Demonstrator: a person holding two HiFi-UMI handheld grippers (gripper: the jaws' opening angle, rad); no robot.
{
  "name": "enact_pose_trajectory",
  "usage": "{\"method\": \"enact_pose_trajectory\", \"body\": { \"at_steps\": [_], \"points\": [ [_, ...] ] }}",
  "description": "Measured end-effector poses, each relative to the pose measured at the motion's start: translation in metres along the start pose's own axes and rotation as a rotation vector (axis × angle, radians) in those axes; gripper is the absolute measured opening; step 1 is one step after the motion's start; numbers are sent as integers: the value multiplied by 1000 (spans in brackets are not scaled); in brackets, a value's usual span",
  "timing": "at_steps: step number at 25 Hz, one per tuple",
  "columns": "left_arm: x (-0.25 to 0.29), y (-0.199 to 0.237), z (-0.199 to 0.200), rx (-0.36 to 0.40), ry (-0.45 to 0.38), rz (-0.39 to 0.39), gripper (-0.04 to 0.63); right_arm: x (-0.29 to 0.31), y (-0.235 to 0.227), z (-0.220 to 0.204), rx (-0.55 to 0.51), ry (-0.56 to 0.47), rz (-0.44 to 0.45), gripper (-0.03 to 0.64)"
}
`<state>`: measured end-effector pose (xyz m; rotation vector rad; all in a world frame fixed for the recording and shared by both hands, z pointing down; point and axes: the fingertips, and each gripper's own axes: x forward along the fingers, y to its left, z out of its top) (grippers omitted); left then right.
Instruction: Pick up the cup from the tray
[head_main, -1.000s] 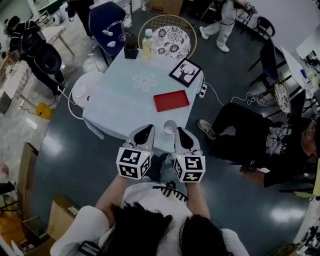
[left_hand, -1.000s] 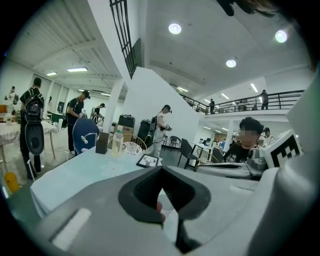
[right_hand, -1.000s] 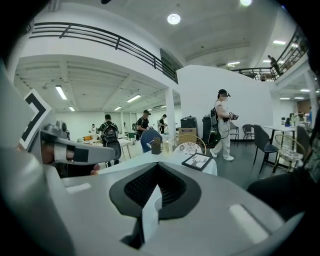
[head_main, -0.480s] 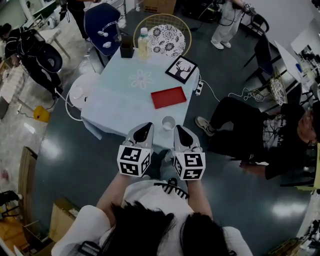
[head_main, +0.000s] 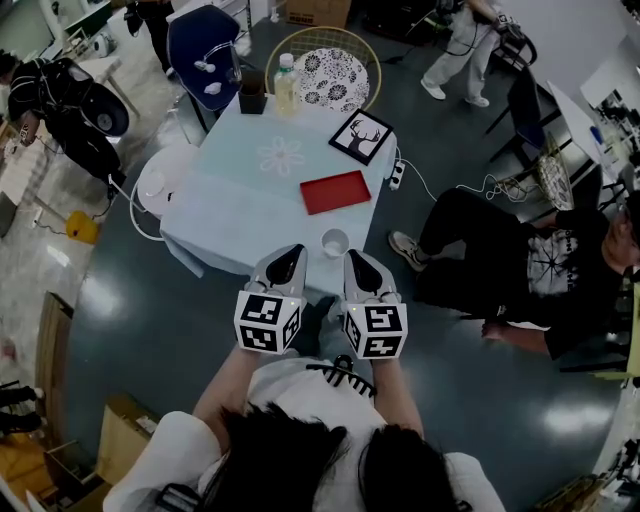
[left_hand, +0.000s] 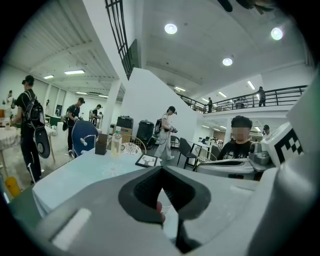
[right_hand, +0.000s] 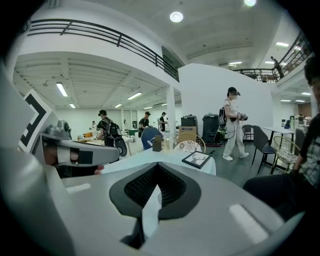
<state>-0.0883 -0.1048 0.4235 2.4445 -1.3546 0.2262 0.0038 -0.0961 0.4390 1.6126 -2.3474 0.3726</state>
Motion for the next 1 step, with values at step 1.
{"method": "enact_pose_trajectory", "body": {
  "at_steps": [1],
  "points": [
    [-1, 0, 1, -6, -3, -1, 0, -1, 0, -1, 4, 0, 2, 20]
  ]
}}
